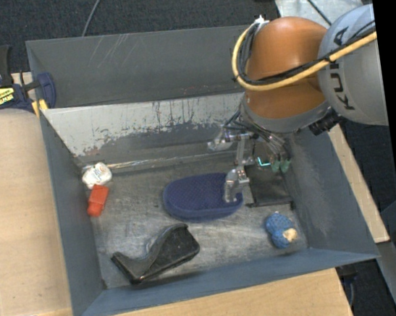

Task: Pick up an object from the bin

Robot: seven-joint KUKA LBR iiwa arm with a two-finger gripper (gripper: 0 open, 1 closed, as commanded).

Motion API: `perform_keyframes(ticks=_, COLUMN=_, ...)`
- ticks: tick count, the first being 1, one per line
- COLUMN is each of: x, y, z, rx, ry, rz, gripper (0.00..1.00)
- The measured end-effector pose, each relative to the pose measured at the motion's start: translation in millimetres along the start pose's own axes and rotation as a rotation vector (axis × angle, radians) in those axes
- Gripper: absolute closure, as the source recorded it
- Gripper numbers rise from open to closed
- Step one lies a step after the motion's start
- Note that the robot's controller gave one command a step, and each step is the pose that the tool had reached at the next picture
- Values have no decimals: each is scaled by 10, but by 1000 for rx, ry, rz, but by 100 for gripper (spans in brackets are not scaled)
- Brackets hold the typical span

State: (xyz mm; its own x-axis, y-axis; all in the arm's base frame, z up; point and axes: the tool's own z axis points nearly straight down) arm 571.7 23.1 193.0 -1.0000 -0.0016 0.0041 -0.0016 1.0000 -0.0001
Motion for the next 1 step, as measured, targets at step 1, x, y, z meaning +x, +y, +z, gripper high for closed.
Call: perform_keyframes(ticks=1, x=-427, y=-25, z=1122, rx=-2, ry=2, rz=-127, gripper=0)
